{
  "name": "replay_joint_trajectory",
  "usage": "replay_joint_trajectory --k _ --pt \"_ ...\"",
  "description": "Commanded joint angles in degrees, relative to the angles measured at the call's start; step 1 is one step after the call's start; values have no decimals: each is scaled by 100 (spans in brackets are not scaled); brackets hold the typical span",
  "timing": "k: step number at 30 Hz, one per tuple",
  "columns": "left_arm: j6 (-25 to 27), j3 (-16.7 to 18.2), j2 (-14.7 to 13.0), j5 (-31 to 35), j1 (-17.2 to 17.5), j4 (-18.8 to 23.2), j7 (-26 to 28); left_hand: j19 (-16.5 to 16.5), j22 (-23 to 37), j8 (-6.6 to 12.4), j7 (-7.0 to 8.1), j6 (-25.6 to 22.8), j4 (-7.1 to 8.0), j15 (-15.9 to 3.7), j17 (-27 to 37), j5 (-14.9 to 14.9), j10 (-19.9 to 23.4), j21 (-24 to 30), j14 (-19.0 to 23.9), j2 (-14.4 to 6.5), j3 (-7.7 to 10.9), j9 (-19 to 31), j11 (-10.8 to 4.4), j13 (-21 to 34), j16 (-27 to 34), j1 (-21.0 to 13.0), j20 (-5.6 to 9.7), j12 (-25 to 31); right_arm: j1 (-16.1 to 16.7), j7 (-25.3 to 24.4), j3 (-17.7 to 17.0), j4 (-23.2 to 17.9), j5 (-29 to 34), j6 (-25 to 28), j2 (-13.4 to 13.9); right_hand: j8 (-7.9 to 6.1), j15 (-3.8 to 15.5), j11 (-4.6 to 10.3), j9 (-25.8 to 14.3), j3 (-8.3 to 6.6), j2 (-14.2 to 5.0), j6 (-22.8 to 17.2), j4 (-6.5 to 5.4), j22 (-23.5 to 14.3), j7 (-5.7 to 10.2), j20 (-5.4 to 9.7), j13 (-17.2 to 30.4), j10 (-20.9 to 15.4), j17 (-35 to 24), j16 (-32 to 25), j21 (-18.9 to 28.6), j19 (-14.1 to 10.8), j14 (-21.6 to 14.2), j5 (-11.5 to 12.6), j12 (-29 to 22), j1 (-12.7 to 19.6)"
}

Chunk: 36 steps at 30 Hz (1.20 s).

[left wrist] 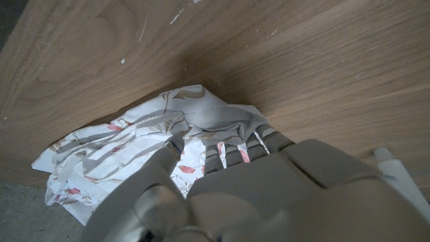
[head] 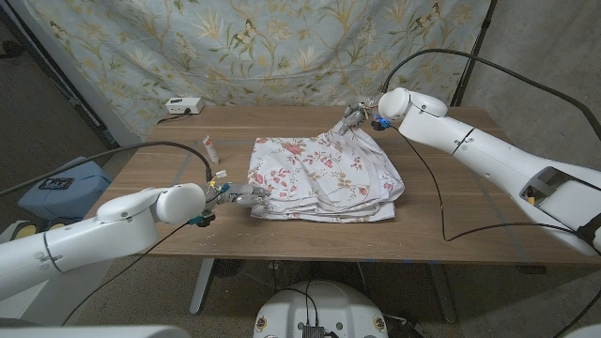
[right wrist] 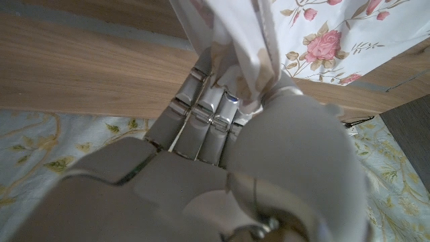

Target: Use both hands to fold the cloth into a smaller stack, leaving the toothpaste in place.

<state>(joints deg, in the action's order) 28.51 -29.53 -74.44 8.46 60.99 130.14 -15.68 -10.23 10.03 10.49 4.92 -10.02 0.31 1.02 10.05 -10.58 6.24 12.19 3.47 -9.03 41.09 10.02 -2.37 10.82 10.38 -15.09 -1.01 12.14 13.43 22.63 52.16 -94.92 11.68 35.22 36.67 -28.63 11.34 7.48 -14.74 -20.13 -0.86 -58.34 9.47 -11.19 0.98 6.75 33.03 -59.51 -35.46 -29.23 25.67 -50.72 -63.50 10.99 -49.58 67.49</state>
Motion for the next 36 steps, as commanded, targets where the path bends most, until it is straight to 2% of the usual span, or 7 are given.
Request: replay_joint_trajectory --k 1,13,36 --pt "45 102 -132 -128 178 97 204 -23 26 10 -2 -39 -41 7 4 7 41 -5 50 22 17 20 -3 18 2 -19 -6 10 -48 -83 30 -179 -14 16 -84 -36 205 -12 -25 7 -16 -12 -19 -19 -46 -33 38 -12 -31 15 31 2 -24 28 3 62" --pt "9 136 -206 -195 183 116 204 -21 26 12 -2 -54 -43 8 8 8 52 -7 49 21 15 20 2 18 3 -8 -9 10 -112 -29 121 -303 -8 72 -155 -30 211 -32 -13 45 -29 -12 -12 -21 -88 -52 64 -26 -65 53 91 -28 -70 22 2 123" --pt "-108 52 -106 -108 43 -35 87 -26 27 14 -7 -76 -54 8 9 7 61 -9 54 17 20 20 -4 19 3 2 -8 6 -221 114 272 -308 -120 -21 -345 -12 198 -66 -2 140 -69 -5 -30 -22 -137 -64 93 -35 -111 116 185 -40 -128 -4 19 175"
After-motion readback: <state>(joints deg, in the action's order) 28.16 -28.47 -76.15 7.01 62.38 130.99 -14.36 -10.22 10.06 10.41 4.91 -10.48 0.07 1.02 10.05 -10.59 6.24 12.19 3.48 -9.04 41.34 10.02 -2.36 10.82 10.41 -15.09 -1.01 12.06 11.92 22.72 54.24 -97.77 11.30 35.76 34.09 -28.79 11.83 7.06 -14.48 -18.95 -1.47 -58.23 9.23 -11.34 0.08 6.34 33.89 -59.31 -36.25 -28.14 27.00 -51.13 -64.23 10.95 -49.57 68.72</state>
